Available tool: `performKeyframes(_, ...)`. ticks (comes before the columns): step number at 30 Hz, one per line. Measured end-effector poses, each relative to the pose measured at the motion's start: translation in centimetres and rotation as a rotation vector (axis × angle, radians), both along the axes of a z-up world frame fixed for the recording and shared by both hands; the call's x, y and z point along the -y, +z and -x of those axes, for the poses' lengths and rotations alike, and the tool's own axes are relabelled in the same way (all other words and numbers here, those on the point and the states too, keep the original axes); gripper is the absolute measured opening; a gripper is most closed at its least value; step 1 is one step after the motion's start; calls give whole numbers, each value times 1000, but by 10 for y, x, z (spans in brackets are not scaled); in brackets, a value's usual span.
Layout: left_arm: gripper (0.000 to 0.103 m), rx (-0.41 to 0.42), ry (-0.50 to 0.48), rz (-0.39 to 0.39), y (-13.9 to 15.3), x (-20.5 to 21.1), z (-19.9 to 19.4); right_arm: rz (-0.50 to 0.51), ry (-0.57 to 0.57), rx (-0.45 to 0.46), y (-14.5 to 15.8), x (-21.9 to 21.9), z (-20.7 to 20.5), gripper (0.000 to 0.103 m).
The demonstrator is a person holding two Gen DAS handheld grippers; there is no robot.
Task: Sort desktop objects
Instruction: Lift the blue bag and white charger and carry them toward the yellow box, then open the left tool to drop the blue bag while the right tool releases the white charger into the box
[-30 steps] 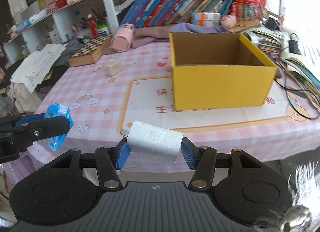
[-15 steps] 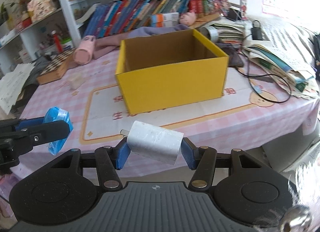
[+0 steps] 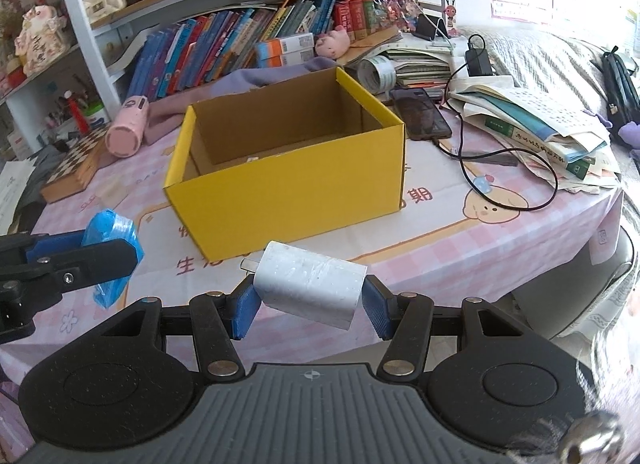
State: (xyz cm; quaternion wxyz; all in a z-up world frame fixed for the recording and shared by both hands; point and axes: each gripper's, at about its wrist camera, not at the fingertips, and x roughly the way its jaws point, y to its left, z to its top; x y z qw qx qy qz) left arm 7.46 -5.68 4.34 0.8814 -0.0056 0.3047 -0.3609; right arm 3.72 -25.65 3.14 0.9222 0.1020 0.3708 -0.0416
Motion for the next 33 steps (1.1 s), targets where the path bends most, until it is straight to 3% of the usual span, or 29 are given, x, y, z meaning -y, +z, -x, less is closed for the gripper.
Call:
performKeyframes(11, 35, 45, 19, -27, 8, 26, -39, 36, 56, 80, 16, 23, -48, 53)
performKeyframes(21, 35, 63, 128, -53, 13, 58, -87, 45, 169, 137, 30, 55, -125, 53)
performKeyframes(26, 35, 32, 186, -74, 4, 74, -114, 40, 244, 125, 24, 67, -172, 53)
performKeyframes(33, 35, 6, 214, -184, -14, 105, -153, 33, 358, 40, 8, 66, -248, 53)
